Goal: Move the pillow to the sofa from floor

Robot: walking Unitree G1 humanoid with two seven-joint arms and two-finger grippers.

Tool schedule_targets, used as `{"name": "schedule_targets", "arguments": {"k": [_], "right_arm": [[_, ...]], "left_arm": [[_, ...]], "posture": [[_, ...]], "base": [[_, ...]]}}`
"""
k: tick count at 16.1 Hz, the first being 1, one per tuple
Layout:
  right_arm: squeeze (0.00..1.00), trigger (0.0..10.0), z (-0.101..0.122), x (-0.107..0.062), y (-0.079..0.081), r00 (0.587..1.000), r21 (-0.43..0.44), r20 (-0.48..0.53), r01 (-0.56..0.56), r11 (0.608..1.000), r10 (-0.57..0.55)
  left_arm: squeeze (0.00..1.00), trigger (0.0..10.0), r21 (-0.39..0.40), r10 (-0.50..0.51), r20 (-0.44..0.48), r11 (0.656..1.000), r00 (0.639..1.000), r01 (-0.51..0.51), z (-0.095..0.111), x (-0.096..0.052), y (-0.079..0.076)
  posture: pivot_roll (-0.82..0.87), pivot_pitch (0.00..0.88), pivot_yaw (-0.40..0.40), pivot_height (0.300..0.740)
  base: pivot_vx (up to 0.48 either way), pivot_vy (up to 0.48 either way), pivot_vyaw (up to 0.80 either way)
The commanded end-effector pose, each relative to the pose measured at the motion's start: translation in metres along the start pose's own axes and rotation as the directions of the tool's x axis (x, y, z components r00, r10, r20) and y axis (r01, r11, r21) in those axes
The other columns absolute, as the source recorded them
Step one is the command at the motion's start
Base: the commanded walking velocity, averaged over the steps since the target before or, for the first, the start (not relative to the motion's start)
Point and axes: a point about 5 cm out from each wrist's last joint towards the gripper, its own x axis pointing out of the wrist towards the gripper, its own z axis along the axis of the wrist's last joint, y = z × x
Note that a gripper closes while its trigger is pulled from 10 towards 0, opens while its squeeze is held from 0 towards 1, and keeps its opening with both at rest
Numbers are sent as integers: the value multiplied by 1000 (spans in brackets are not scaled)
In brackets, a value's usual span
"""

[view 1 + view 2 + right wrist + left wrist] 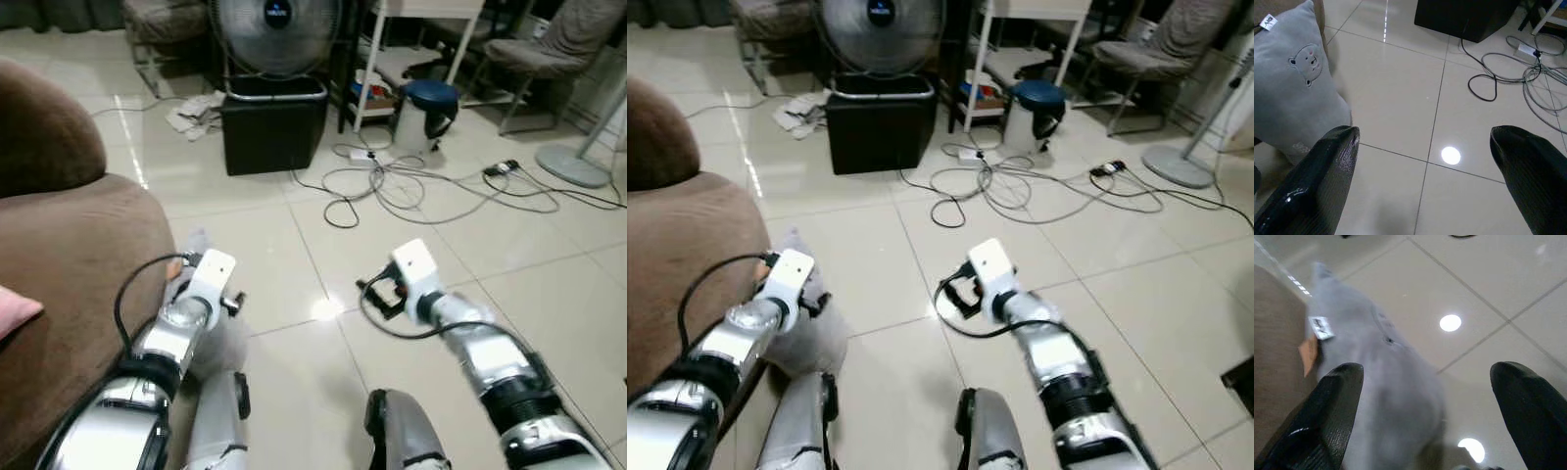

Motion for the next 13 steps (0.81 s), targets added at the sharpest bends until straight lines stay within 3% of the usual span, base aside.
{"name": "schedule_targets", "arguments": {"k": [1,2,3,5,7,11,13], "right_arm": [[0,10000,-3,-5,-2,1000,26,-5,-12,1000,12],[0,10000,-6,-10,1,1000,67,-4,-14,998,14],[0,10000,-10,-16,10,998,60,-5,-58,997,58],[0,10000,-15,-23,22,991,14,-24,-130,991,130],[0,10000,-18,-35,23,992,20,-40,-120,993,121],[0,10000,-21,-55,21,993,23,-67,-91,996,92],[0,10000,-16,-63,19,993,22,-66,-95,995,96]], "left_arm": [[1000,10000,43,47,-14,998,999,-46,-1,0,7],[1000,10000,55,79,-34,996,996,-77,-8,-1,14],[1000,10000,5,124,-52,992,991,-123,-17,-5,26],[1000,10000,51,140,-85,989,986,-136,-29,-7,31],[1000,10000,48,132,-93,991,987,-128,-35,-8,32],[1000,10000,-138,123,-83,981,989,-134,-41,-8,23],[1000,10000,-149,139,-65,978,988,-148,-45,-8,18]], "posture": [[100,11,-103,572],[91,49,-72,572],[61,82,-35,572],[17,115,-15,572],[-12,135,-29,572],[-29,176,-92,572],[-55,173,-121,572]], "base": [[0,0,0],[0,0,0],[0,0,0],[0,0,0],[0,0,0],[0,0,0],[0,0,0]]}}
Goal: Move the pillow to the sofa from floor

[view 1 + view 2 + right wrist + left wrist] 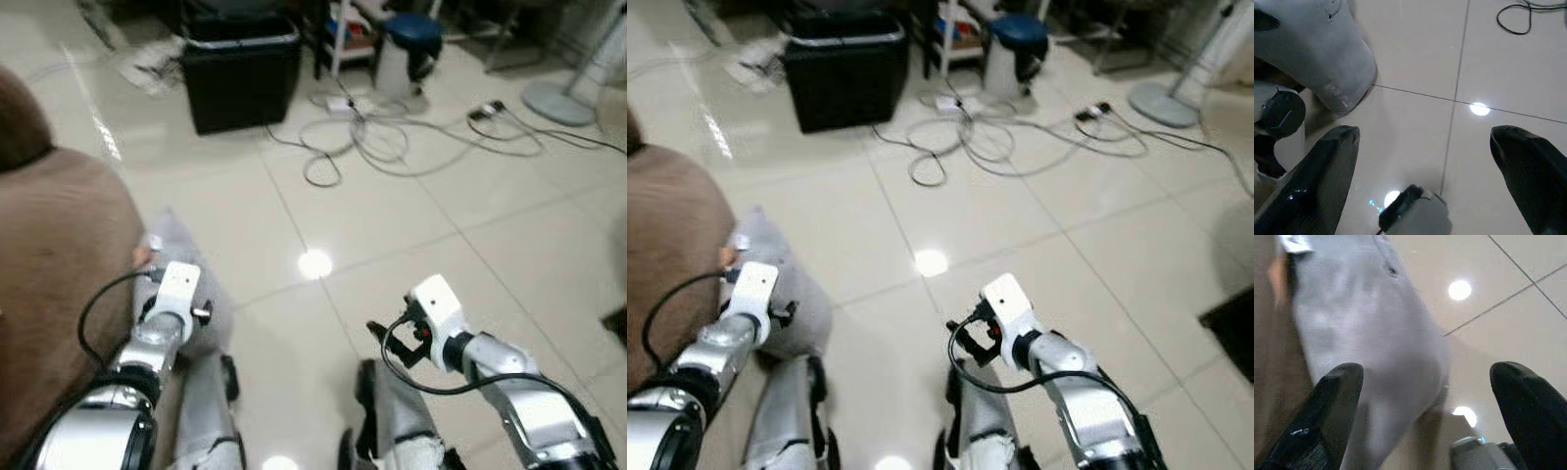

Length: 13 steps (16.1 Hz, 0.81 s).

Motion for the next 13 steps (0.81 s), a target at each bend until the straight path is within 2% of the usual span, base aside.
{"name": "schedule_targets", "arguments": {"k": [1,4,6,7,8,11,13], "right_arm": [[0,10000,3,-11,-4,1000,-1,-3,4,1000,-4],[0,10000,7,-25,-5,1000,-40,-23,-14,999,14],[0,10000,8,-31,-6,999,-61,-43,-21,998,18],[0,10000,8,-33,-7,998,-62,-52,-25,998,21],[0,10000,12,-37,-6,996,-78,-76,-60,995,55],[0,10000,19,-41,-8,982,-130,-123,-159,979,143],[0,10000,28,-34,-9,983,-156,-91,-174,972,161]], "left_arm": [[1000,10000,27,34,-13,999,999,-34,-10,-2,3],[1000,10000,113,125,-3,986,992,-124,-17,-5,17],[502,10000,132,158,-4,979,987,-156,-21,-6,21],[0,10000,140,166,-14,977,986,-163,-23,-7,22],[0,10000,158,194,-44,970,980,-185,-32,-9,25],[0,10000,160,245,-96,960,965,-228,-49,-14,32],[0,10000,214,292,-85,939,953,-269,-49,-16,42]], "posture": [[-81,176,-136,572],[-149,182,-168,572],[-181,171,-200,572],[-181,171,-200,572],[-213,172,-260,572],[-216,156,-319,572],[-240,164,-322,572]], "base": [[0,0,0],[0,0,0],[0,0,0],[0,0,0],[0,0,0],[0,0,0],[0,0,0]]}}
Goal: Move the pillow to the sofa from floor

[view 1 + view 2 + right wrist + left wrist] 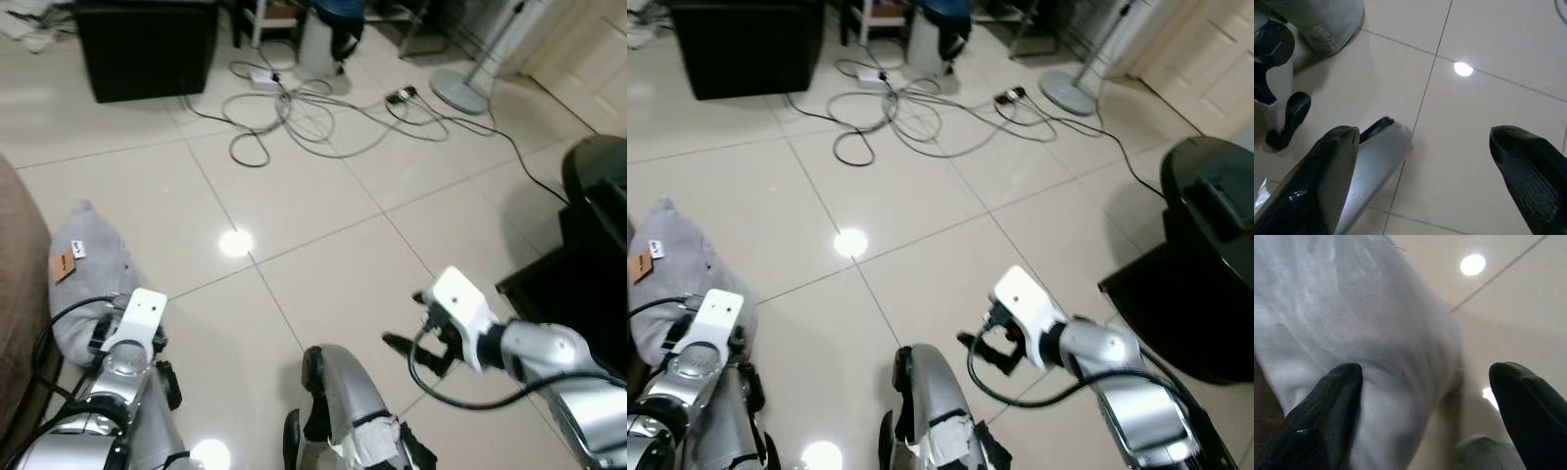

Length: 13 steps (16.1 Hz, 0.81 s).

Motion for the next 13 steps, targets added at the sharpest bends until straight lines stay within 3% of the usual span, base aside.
{"name": "schedule_targets", "arguments": {"k": [1,3,6,7,8,12,13], "right_arm": [[0,10000,-1,1,-2,1000,14,6,-16,1000,16],[0,10000,-3,3,5,997,9,11,-74,997,74],[0,10000,-9,6,12,996,19,11,-90,996,90],[0,10000,-10,9,18,994,13,15,-113,994,112],[0,10000,-12,12,26,988,-10,14,-155,988,155],[0,10000,-11,14,47,950,-56,60,-304,951,307],[0,10000,-12,13,47,950,-55,62,-303,952,306]], "left_arm": [[0,10000,60,24,-20,998,1000,-22,-6,-1,2],[0,10000,118,86,-7,989,996,-85,-6,0,13],[0,10000,106,105,53,988,993,-110,4,2,17],[0,10000,164,118,60,978,991,-126,2,1,20],[0,10000,201,141,54,968,988,-149,-1,1,24],[0,9961,223,151,42,962,988,-157,-6,1,26],[0,9137,223,151,42,962,988,-156,-6,1,26]], "posture": [[-248,171,-320,572],[-249,184,-309,572],[-227,190,-300,572],[-210,192,-291,572],[-210,192,-291,572],[-203,186,-293,572],[-204,183,-296,572]], "base": [[0,0,0],[0,0,0],[0,0,0],[0,0,0],[0,0,0],[0,0,0],[0,0,0]]}}
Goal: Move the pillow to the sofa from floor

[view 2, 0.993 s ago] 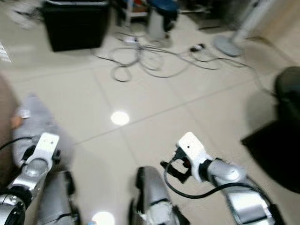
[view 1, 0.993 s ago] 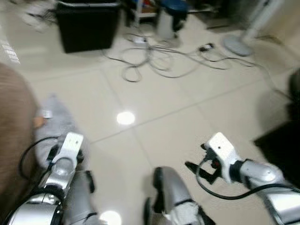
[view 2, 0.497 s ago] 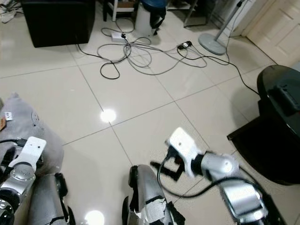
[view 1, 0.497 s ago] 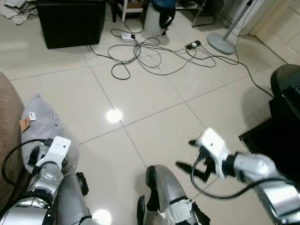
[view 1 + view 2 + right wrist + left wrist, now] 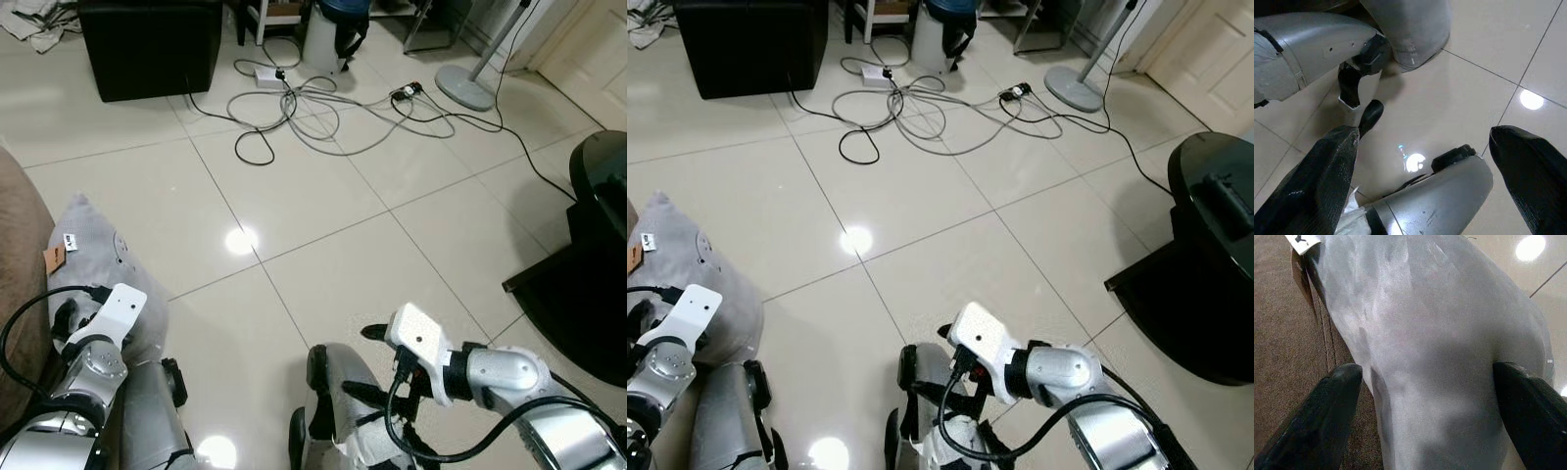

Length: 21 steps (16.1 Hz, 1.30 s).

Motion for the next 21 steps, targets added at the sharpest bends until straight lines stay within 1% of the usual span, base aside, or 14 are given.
{"name": "schedule_targets", "arguments": {"k": [1,3,8,18,21], "right_arm": [[0,10000,-3,-6,2,1000,5,2,5,1000,-5],[0,10000,-6,-8,4,1000,-4,-4,-7,1000,7],[0,10000,-9,-11,4,1000,-6,-8,-13,1000,13],[0,10000,-11,-8,-3,1000,-23,-9,-16,1000,16],[0,10000,-8,-6,-3,1000,-35,-7,-21,999,21]], "left_arm": [[0,0,15,-14,-18,1000,1000,14,-5,-3,-7],[0,0,31,-25,-38,999,999,26,-10,-4,-9],[0,0,30,-35,-39,999,999,36,-11,-5,-10],[0,0,11,-49,-43,999,998,49,-8,-6,-16],[0,0,1,-48,-47,999,998,48,-9,-6,-16]], "posture": [[-206,179,-295,572],[-208,163,-295,572],[-209,163,-294,572],[-198,142,-299,572],[-195,142,-303,572]], "base": [[0,0,0],[0,0,0],[0,0,0],[0,0,0],[0,0,0]]}}
